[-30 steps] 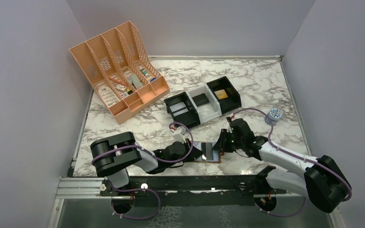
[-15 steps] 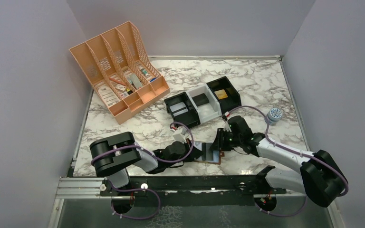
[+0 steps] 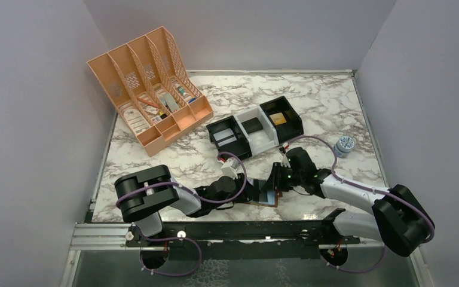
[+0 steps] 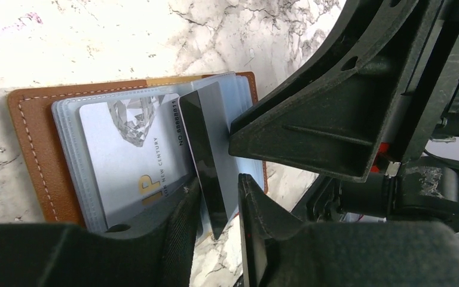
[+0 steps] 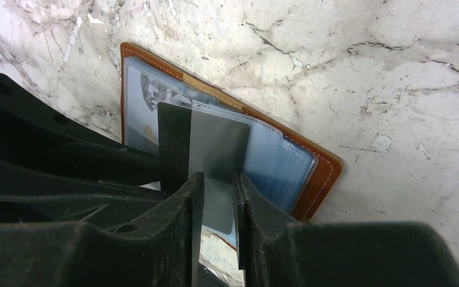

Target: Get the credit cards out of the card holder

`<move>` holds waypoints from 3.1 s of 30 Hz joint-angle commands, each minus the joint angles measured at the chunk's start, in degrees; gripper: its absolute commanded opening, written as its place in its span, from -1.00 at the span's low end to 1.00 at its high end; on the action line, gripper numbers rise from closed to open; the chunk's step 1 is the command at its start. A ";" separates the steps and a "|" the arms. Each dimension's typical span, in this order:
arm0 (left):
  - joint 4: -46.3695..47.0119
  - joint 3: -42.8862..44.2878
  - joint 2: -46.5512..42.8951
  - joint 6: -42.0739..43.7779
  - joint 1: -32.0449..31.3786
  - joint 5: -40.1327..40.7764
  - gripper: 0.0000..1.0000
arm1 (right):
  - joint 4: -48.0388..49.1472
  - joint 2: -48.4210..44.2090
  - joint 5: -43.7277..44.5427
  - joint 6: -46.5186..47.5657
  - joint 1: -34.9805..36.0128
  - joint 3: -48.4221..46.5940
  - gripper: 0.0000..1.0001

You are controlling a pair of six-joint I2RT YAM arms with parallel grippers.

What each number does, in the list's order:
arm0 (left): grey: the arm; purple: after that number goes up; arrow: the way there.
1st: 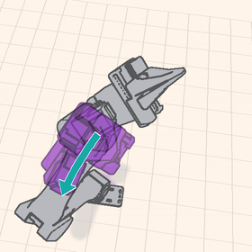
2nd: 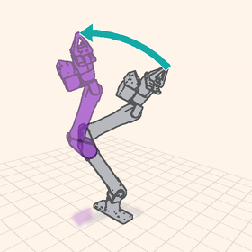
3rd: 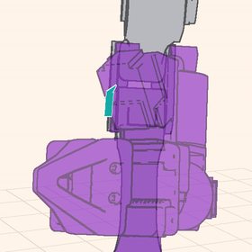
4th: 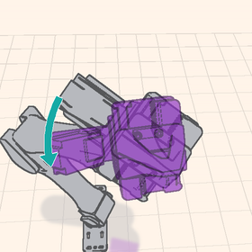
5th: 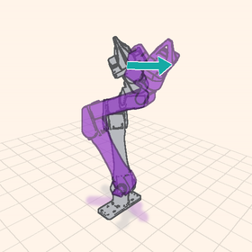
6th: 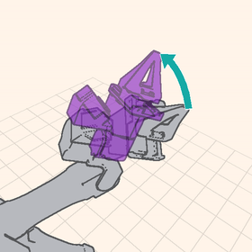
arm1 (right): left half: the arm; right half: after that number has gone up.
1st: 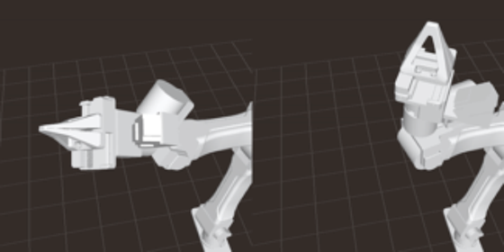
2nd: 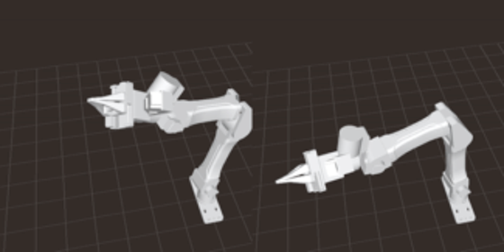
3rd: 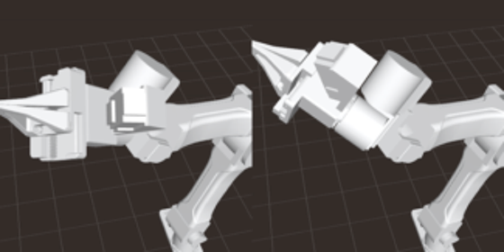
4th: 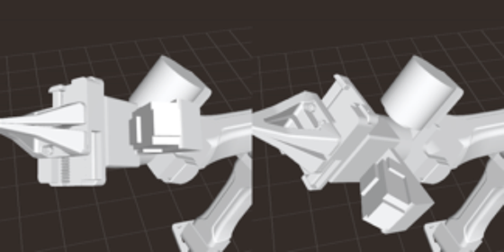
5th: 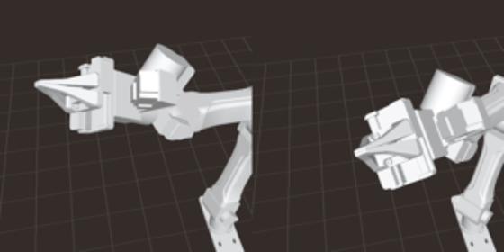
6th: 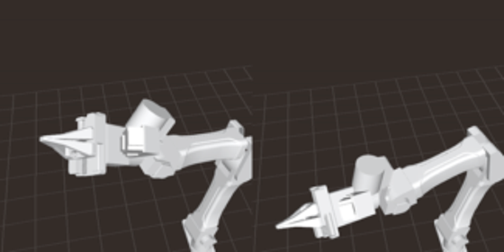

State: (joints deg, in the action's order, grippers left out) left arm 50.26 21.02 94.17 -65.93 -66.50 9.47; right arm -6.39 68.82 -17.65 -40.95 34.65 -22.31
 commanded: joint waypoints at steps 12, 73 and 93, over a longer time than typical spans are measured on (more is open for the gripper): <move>0.55 1.18 0.78 0.39 -0.03 -1.84 -0.78 | -2.85 -0.75 5.75 -0.03 0.11 1.88 -0.48; -8.87 -9.84 -40.55 6.77 19.22 -24.43 -1.00 | 50.11 -8.35 -36.01 -8.70 -12.19 9.94 0.24; 7.63 -7.39 -32.39 1.15 19.13 -30.49 -1.00 | 67.58 2.29 -39.18 -20.59 -9.10 6.88 -0.01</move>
State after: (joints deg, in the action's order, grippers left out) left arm 52.34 11.73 60.69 -63.46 -47.57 -18.15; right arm 54.61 69.14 -56.93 -58.87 23.99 -13.08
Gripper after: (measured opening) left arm 0.011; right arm 0.520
